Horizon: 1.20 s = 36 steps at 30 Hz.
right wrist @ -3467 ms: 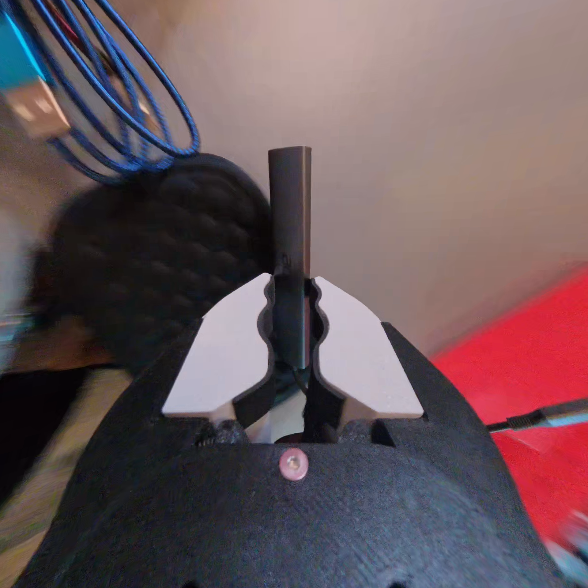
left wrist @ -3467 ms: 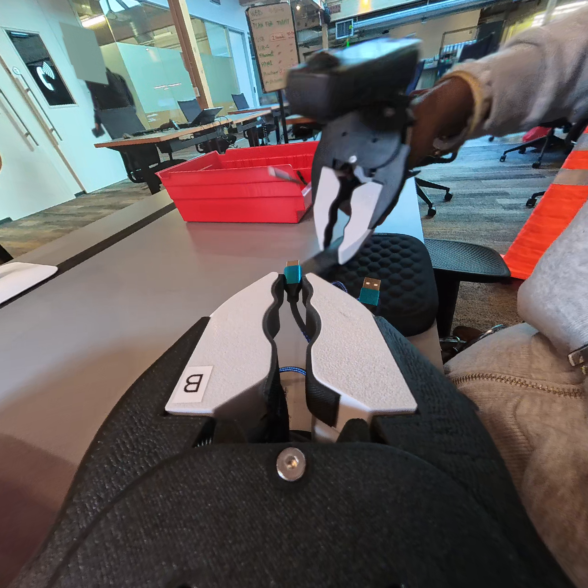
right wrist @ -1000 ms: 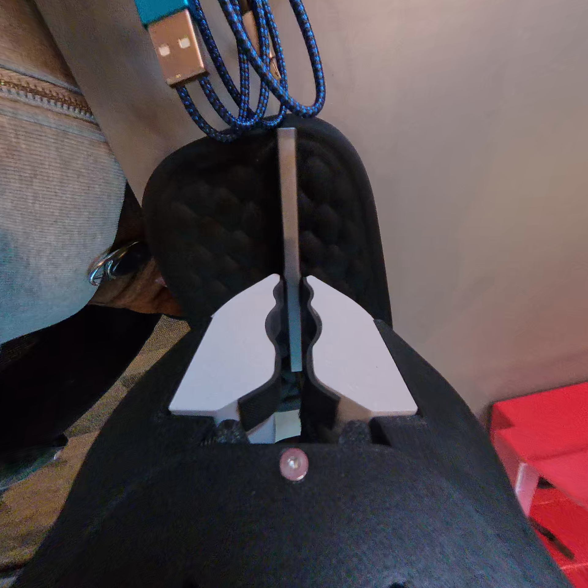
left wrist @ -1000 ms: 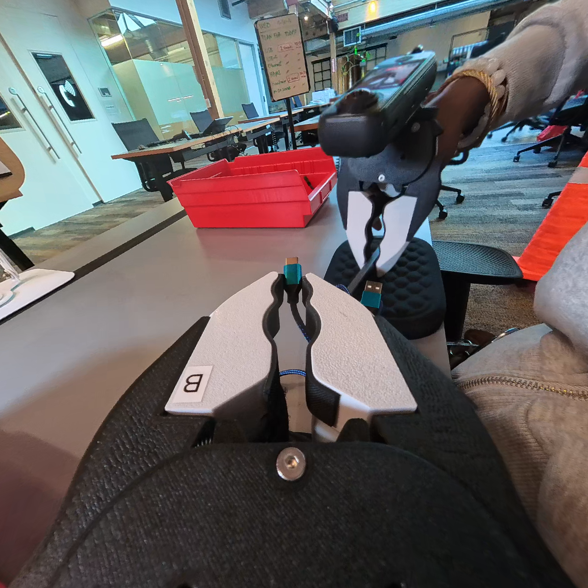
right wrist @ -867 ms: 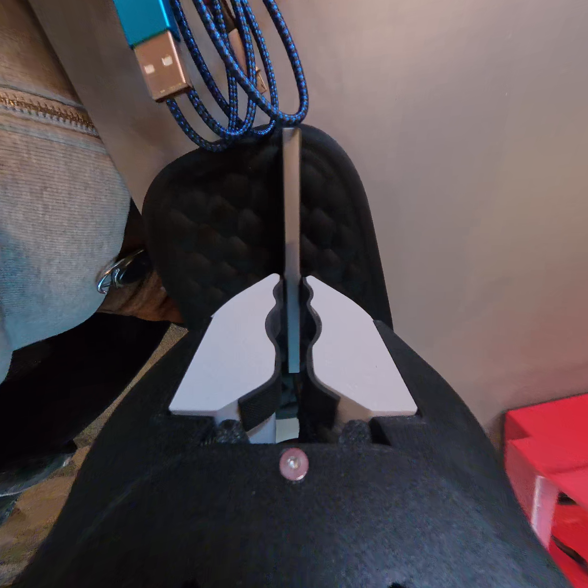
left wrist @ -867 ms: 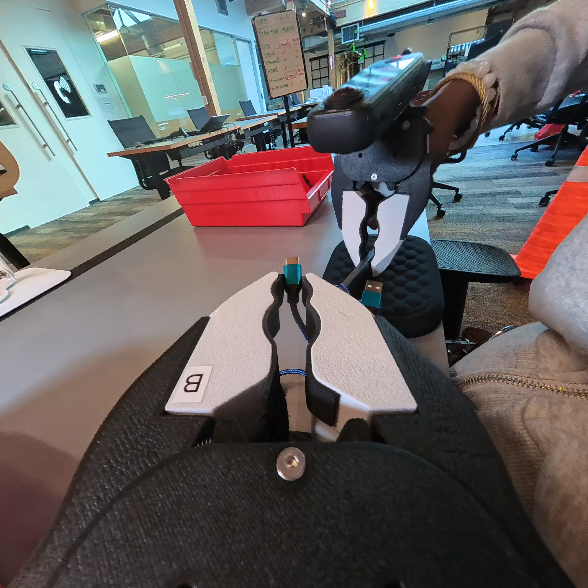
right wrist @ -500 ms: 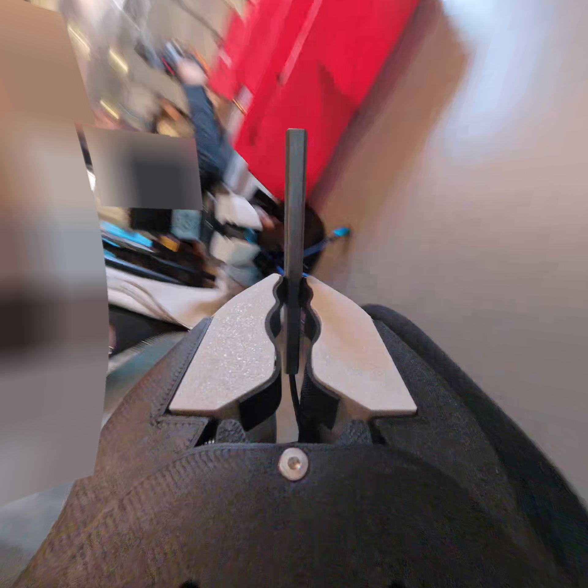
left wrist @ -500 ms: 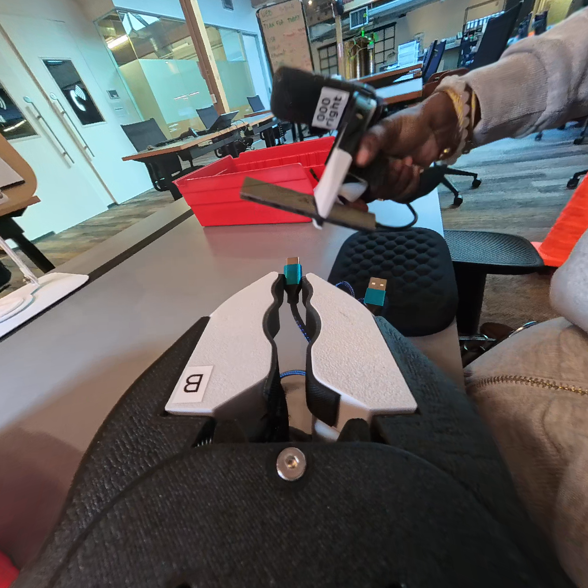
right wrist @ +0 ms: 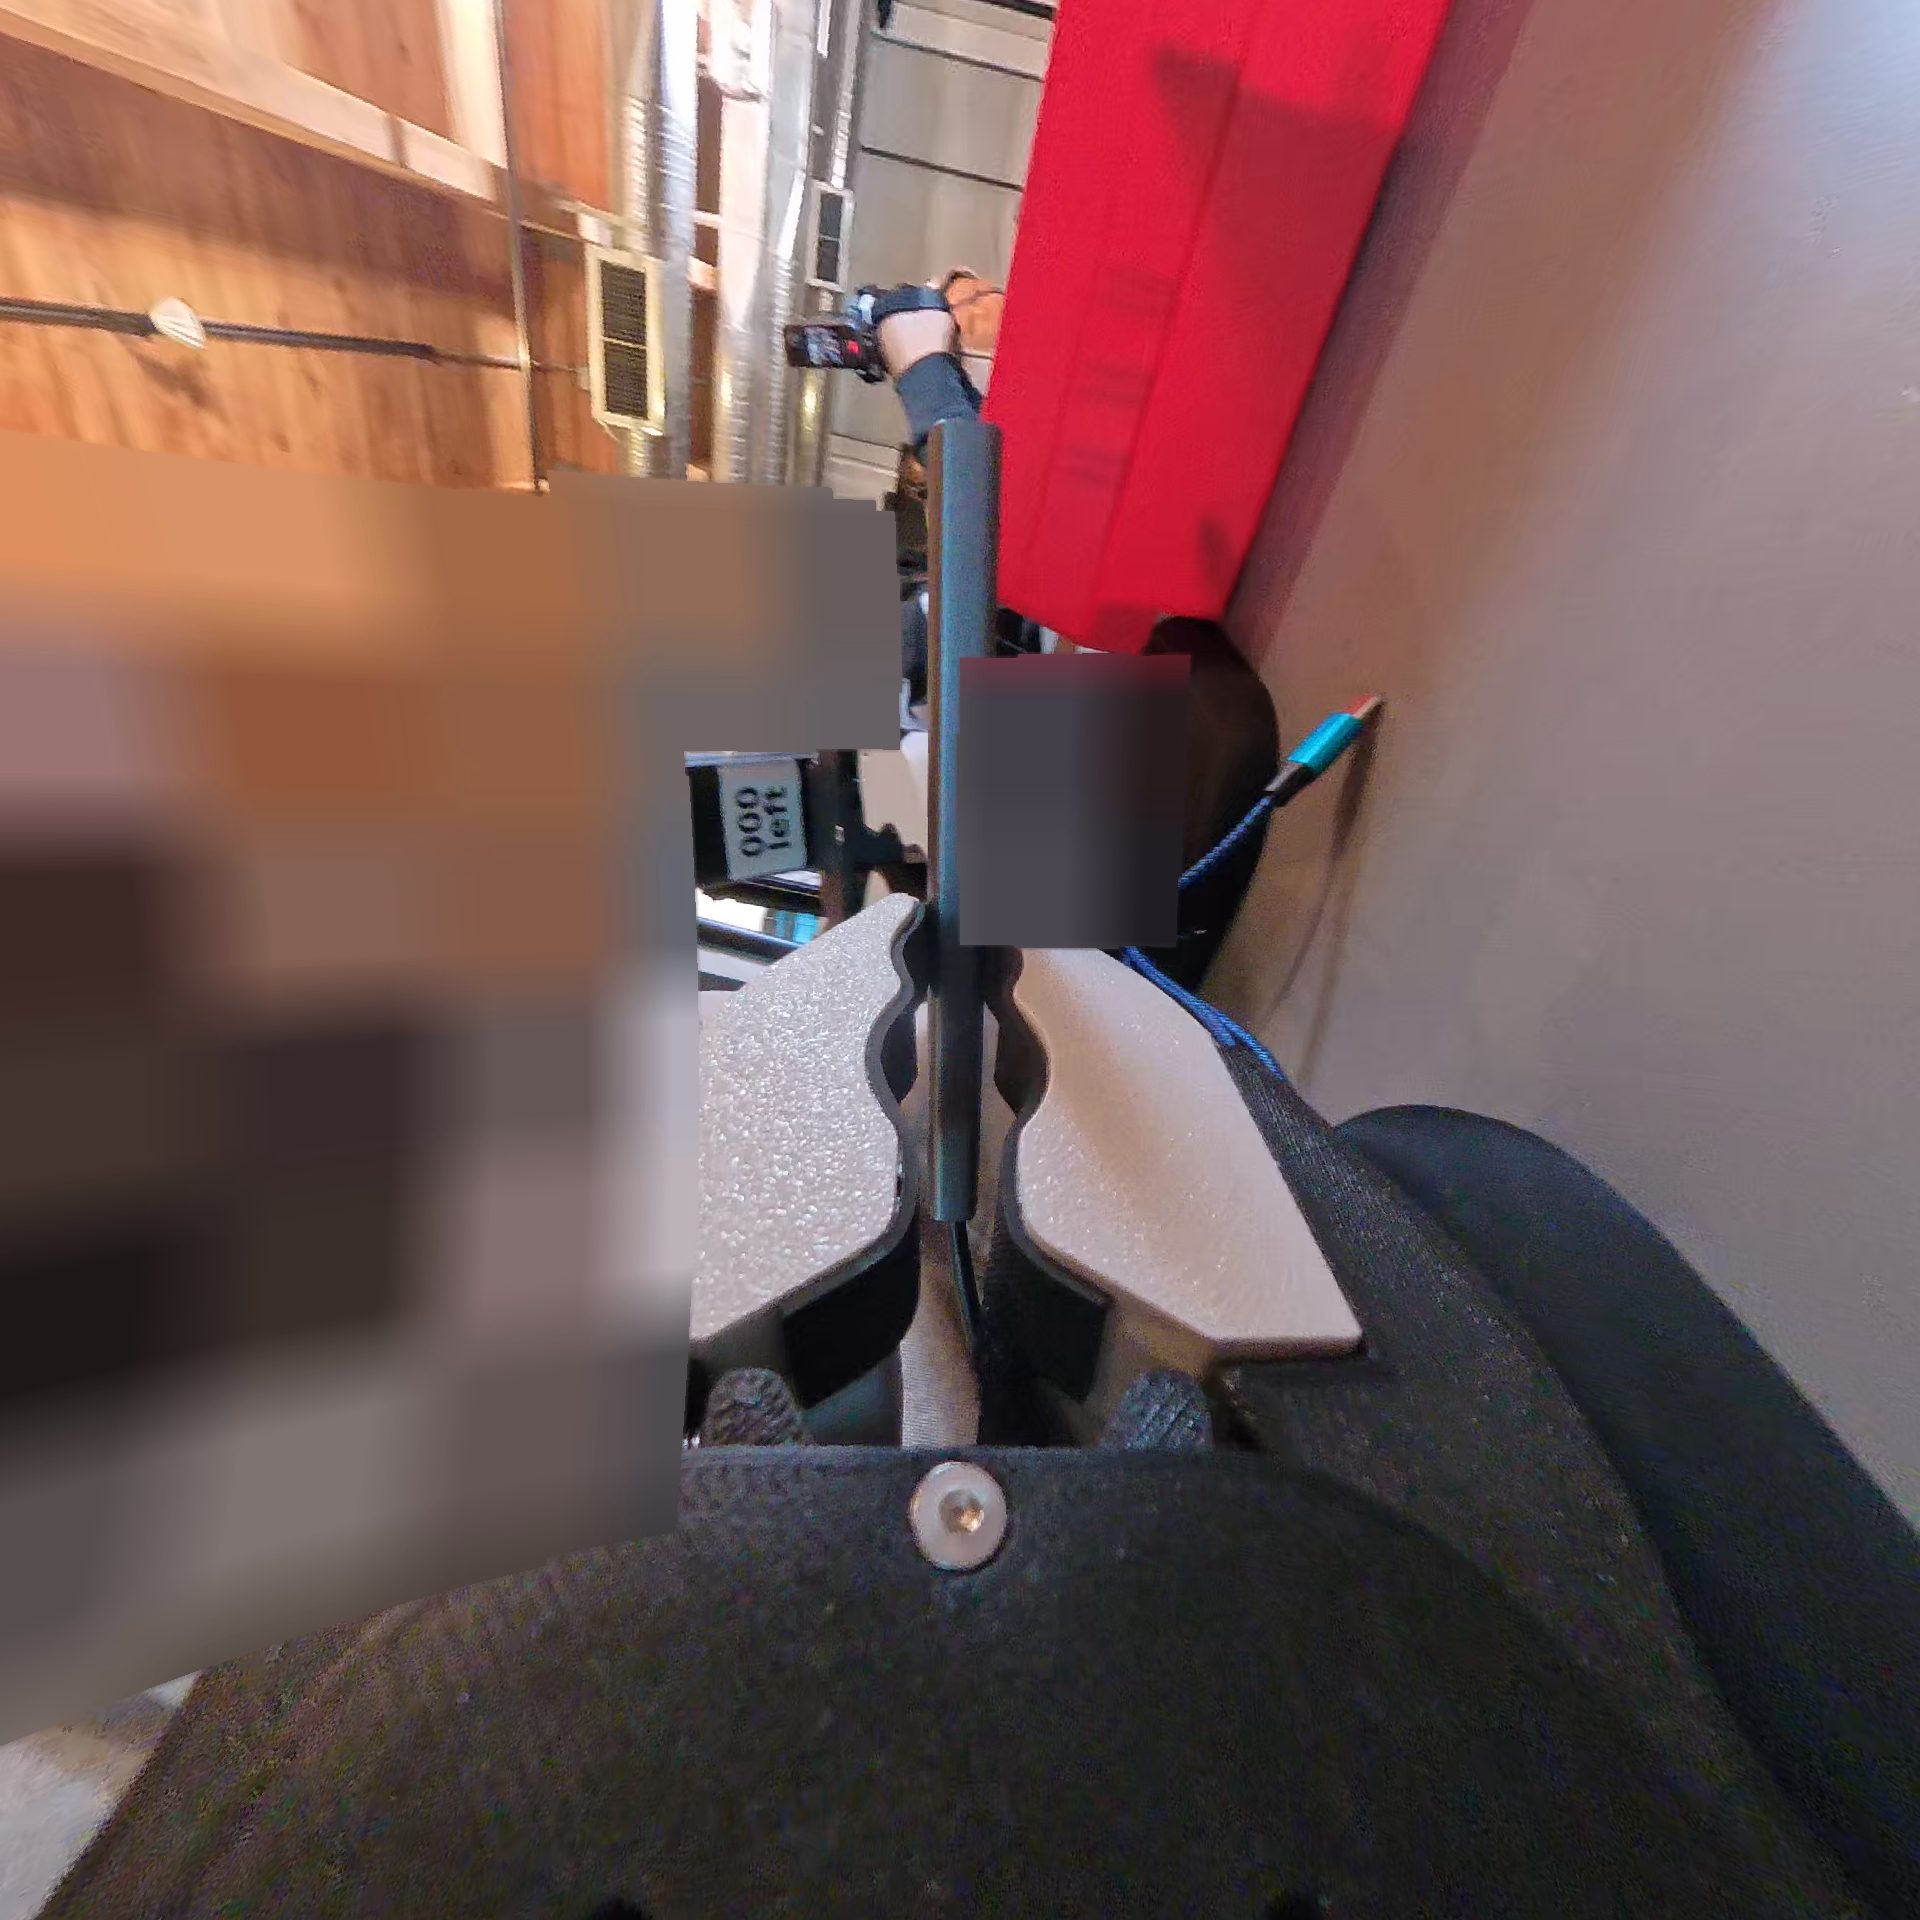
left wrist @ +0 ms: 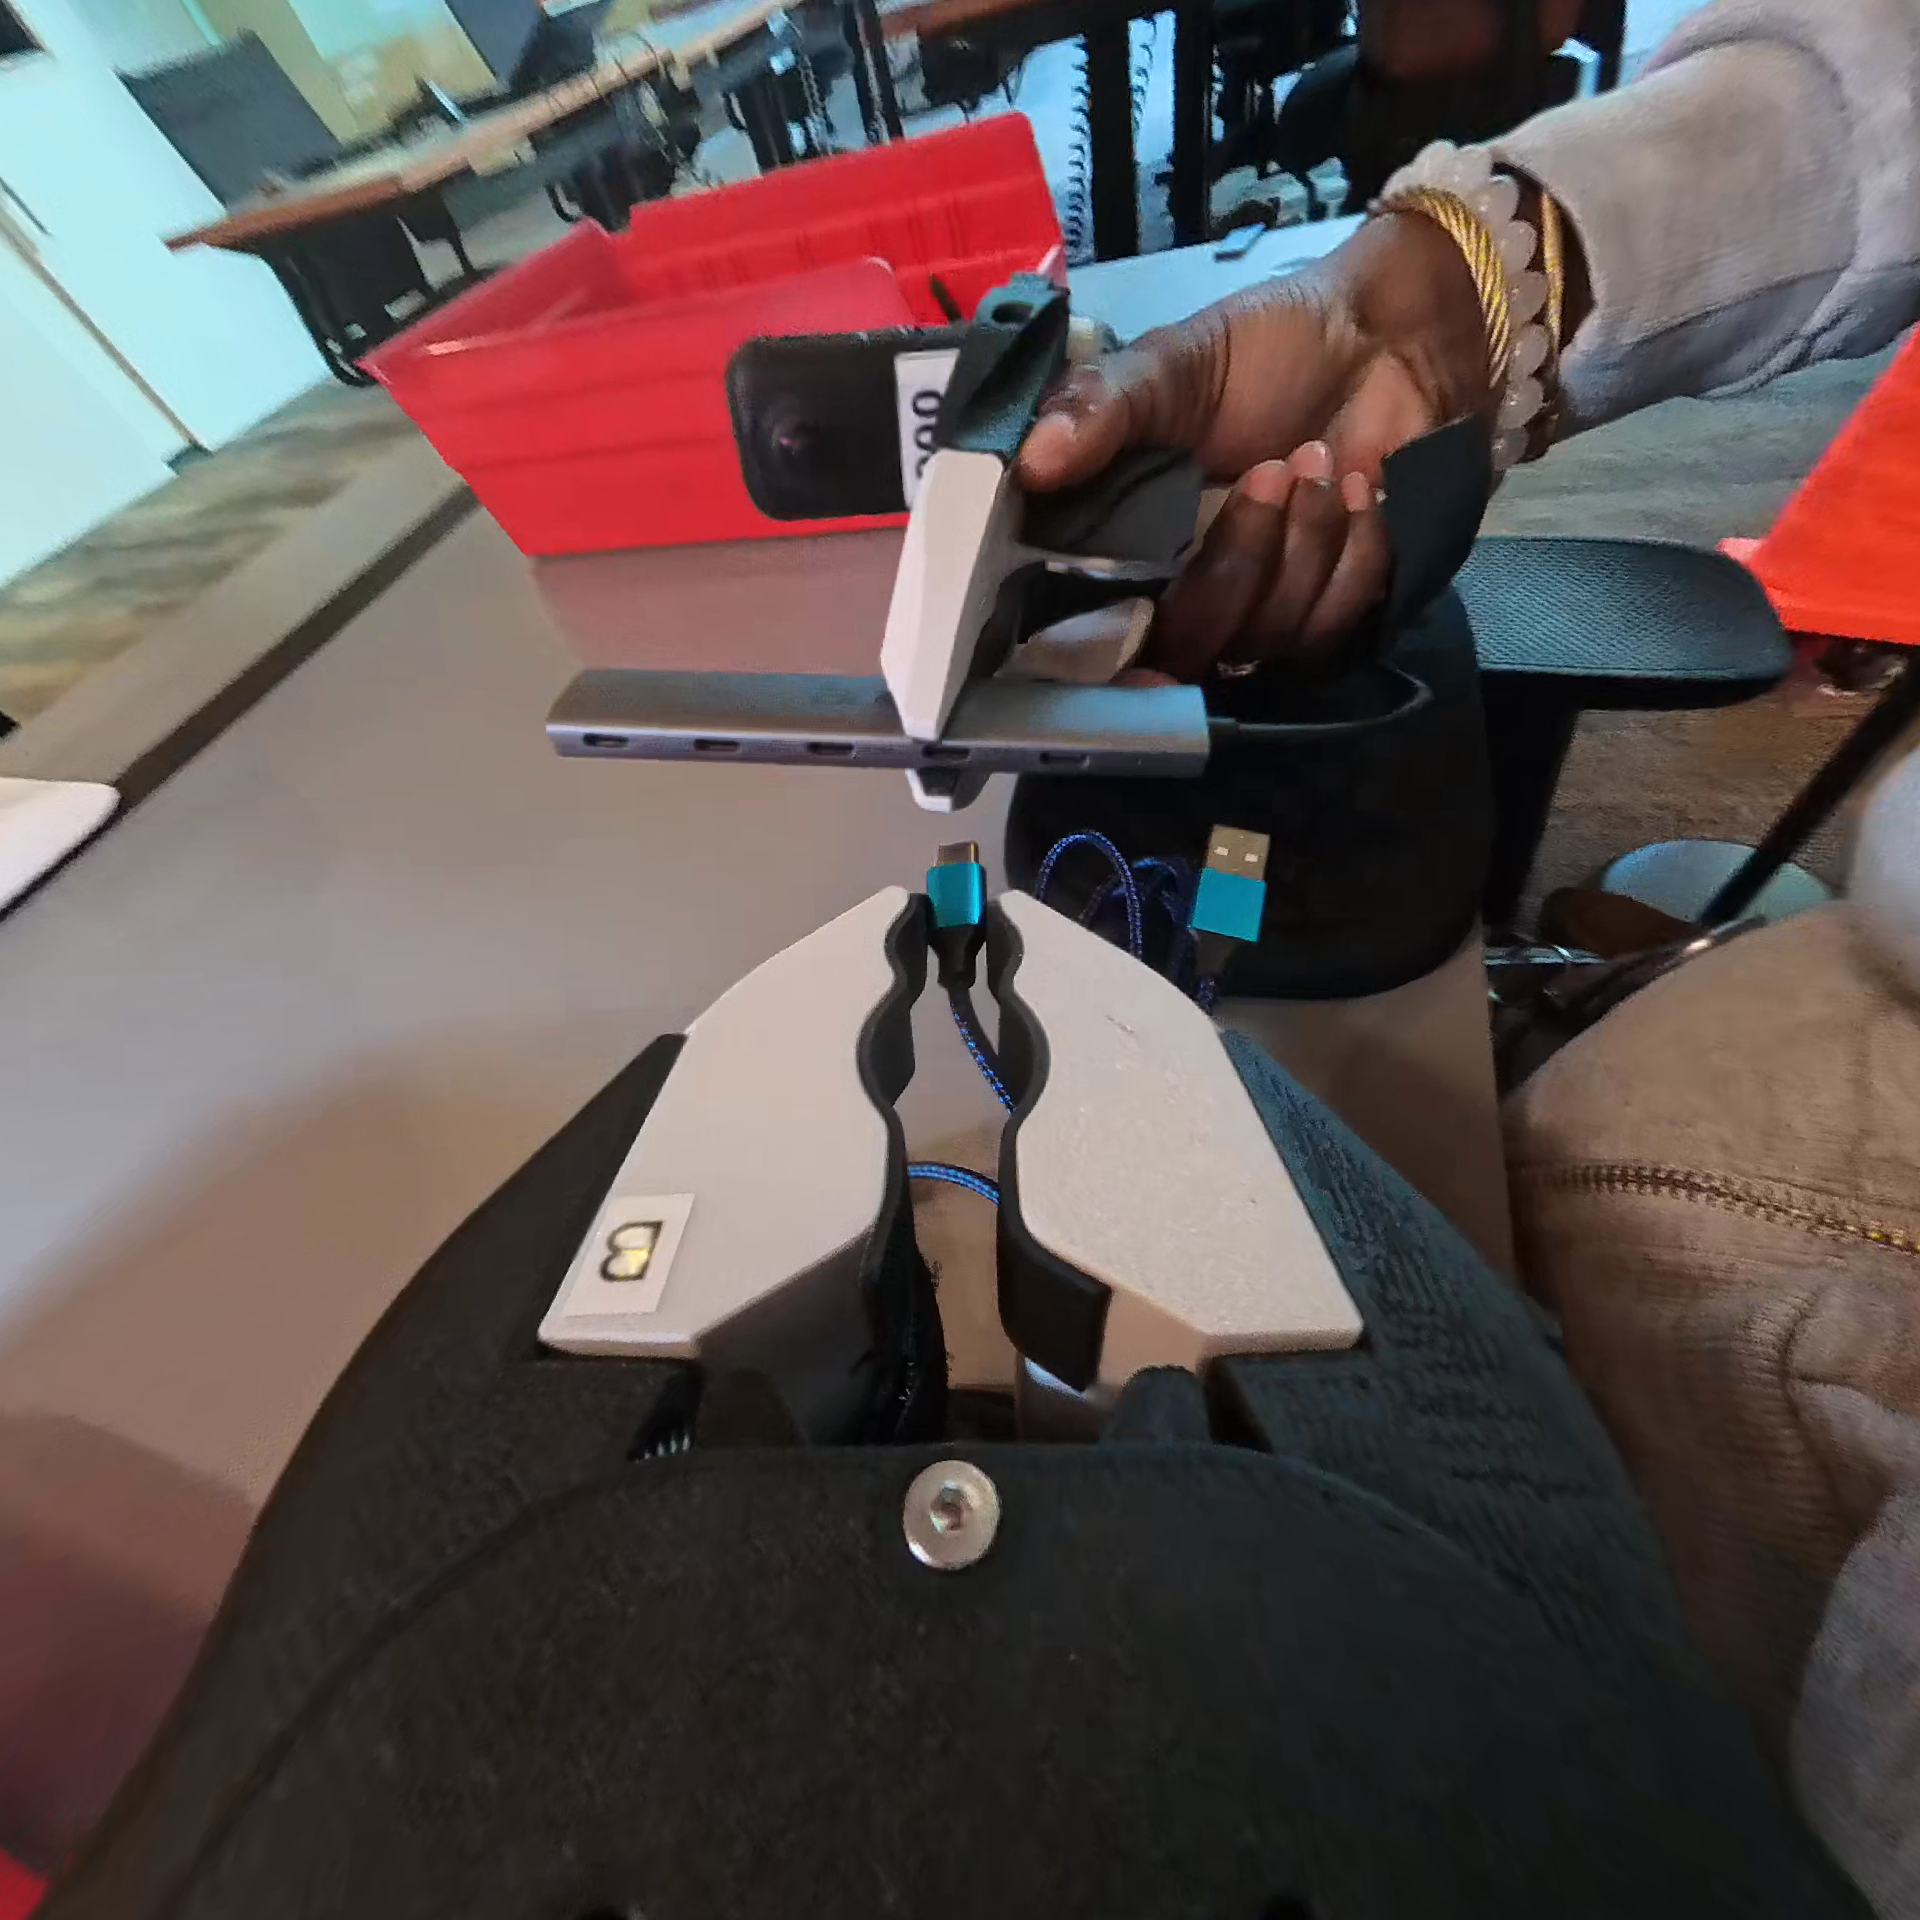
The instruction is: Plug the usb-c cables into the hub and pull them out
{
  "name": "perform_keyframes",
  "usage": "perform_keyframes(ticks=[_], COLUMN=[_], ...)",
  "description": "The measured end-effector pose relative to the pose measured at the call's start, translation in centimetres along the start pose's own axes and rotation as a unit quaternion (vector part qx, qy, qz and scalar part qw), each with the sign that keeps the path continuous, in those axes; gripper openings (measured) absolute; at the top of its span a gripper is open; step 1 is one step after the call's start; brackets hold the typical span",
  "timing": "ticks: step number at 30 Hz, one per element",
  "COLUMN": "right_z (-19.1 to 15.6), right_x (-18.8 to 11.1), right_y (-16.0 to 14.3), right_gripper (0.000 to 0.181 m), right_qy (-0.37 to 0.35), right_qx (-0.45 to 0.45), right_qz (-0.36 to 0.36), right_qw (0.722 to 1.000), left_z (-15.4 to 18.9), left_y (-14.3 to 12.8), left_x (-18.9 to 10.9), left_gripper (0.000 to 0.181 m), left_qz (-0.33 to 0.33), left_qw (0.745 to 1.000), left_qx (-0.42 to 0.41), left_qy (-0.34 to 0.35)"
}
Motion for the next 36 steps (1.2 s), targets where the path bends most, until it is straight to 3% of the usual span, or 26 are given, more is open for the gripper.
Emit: perform_keyframes(ticks=[1,5,27,36], right_z=[0.4,0.9,1.6,1.7], right_x=[0.0,0.1,0.5,0.5], right_y=[0.0,0.1,-0.7,-0.6], right_gripper=[0.01,0.01,0.01,0.01], right_qy=[-0.015,-0.038,-0.031,-0.027], right_qx=[-0.004,-0.006,0.042,0.039], right_qz=[-0.004,-0.01,-0.03,-0.026], right_qw=[1.0,0.999,0.998,0.999], left_z=[0.0,-0.4,0.2,0.1], left_y=[-0.1,-0.2,-0.4,-0.3], left_x=[0.1,0.1,0.4,0.3], left_gripper=[0.011,0.011,0.011,0.011], left_qz=[-0.003,-0.008,-0.005,-0.002], left_qw=[1.0,0.999,0.999,1.0], left_qx=[-0.01,-0.037,0.032,0.014], left_qy=[-0.009,-0.013,0.01,-0.001])
Point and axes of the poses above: each gripper's, where its closed fingertips meet, x out along the fingers, y out of its top, z = x × y across the jaws, the point moved 1 cm from there along -x, back along the fingers, and after that the axes turned 6 degrees about y, right-handed, at the moved point
